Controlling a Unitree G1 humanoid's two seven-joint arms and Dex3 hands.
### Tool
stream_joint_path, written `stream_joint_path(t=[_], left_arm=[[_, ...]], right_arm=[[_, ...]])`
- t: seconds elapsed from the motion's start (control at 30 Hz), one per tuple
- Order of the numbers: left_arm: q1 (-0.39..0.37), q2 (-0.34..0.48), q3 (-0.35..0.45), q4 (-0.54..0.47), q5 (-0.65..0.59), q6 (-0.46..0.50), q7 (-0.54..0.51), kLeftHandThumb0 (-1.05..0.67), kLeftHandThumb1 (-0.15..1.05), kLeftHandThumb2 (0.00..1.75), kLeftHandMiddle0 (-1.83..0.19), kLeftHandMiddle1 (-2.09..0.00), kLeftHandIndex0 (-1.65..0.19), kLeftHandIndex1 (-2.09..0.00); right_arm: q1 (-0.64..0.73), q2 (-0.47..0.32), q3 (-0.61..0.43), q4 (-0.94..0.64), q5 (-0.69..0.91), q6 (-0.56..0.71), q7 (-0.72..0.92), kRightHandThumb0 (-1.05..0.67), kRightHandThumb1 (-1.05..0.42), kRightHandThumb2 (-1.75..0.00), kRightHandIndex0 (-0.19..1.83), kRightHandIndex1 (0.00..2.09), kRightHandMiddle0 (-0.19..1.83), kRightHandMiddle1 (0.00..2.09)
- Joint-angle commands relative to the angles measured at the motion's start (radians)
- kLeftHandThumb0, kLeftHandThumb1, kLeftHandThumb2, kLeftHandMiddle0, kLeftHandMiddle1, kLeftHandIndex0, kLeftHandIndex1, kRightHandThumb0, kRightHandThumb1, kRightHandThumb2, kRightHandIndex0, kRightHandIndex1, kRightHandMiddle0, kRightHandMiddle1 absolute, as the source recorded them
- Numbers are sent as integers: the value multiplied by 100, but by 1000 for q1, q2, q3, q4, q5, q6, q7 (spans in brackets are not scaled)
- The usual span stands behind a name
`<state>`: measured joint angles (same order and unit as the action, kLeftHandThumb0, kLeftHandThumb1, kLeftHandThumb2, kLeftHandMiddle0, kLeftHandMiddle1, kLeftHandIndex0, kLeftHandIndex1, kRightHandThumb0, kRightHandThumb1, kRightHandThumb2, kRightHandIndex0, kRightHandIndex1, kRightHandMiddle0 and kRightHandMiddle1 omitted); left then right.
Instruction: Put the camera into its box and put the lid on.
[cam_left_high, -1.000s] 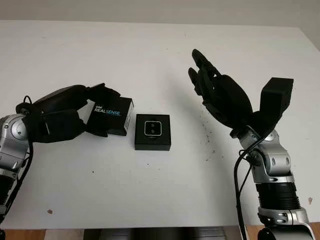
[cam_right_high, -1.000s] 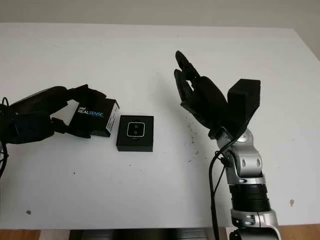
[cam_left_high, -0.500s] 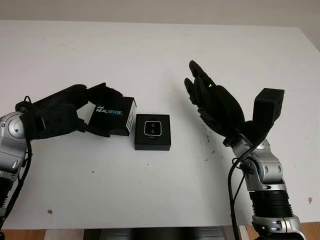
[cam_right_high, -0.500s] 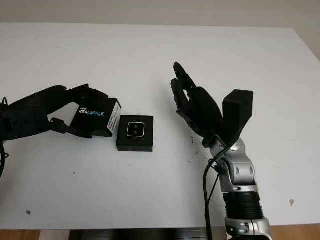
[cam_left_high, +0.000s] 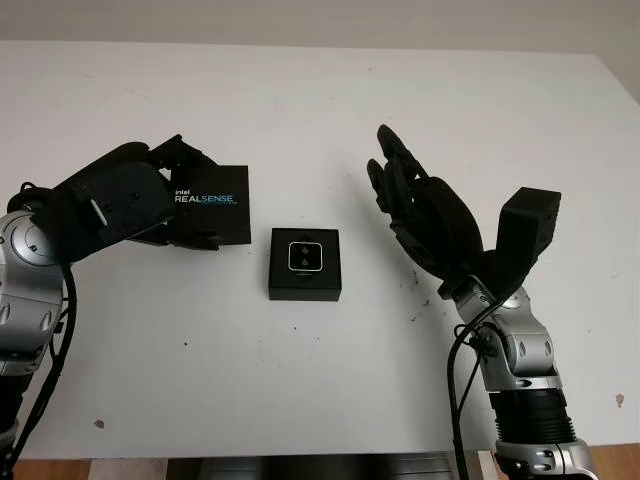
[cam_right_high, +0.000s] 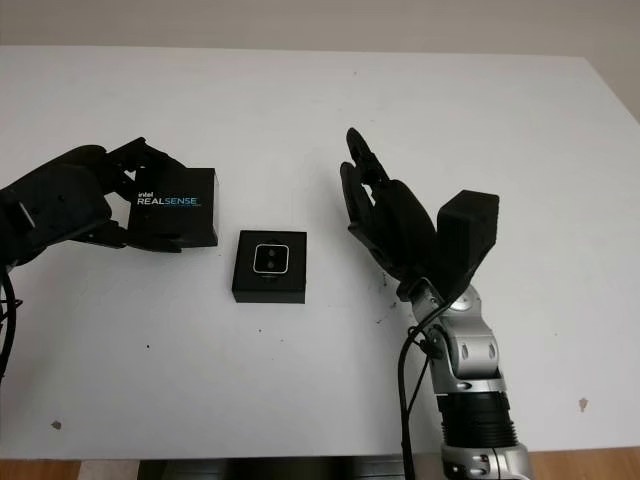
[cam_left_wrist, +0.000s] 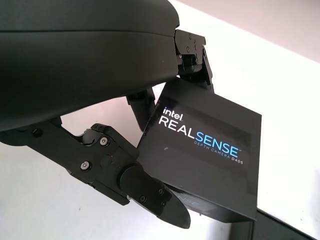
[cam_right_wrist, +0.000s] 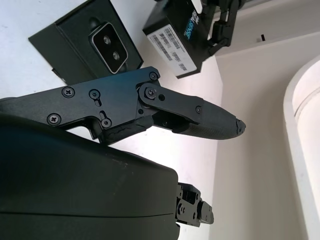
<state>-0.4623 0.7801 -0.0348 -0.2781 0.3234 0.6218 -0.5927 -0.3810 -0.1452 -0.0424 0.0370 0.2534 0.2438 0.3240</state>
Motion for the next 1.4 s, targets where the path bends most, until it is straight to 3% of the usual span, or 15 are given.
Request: stream_joint_path(t=[0.0, 0.37, 0.53, 0.8, 1.03, 1.37], left_arm=[[-33, 16, -23, -66, 4, 55, -33, -41, 105, 18, -11, -150, -6, -132], [-71, 9, -36, -191, -70, 265, -129, -47, 105, 16, -6, -149, 2, -139], [-69, 0, -23, -211, -128, 298, -118, -48, 105, 16, -8, -151, -1, -136], [-42, -8, -21, -206, -188, 264, -75, -49, 105, 17, -6, -159, -1, -137], [-7, -63, -11, -192, -228, 260, -7, -48, 105, 15, -5, -169, 0, -141], [0, -84, -64, -132, -229, 197, 18, -49, 105, 18, -6, -166, 3, -144]], right_arm=[[11, 18, -1, 5, -3, -30, -7, -70, -105, -65, -17, 5, -16, 5], [38, 63, 58, -5, -113, -210, -70, -77, -105, -68, -19, 0, -19, 0], [38, 59, 70, 12, -138, -246, -71, -76, -105, -66, -19, 0, -19, 0], [38, 63, 67, 21, -142, -243, -75, -75, -105, -65, -19, 0, -19, 0], [41, 71, 71, 24, -143, -261, -75, -75, -105, -64, -19, 0, -19, 0], [40, 86, 63, 12, -146, -232, -113, -73, -105, -64, -19, 0, -19, 0]])
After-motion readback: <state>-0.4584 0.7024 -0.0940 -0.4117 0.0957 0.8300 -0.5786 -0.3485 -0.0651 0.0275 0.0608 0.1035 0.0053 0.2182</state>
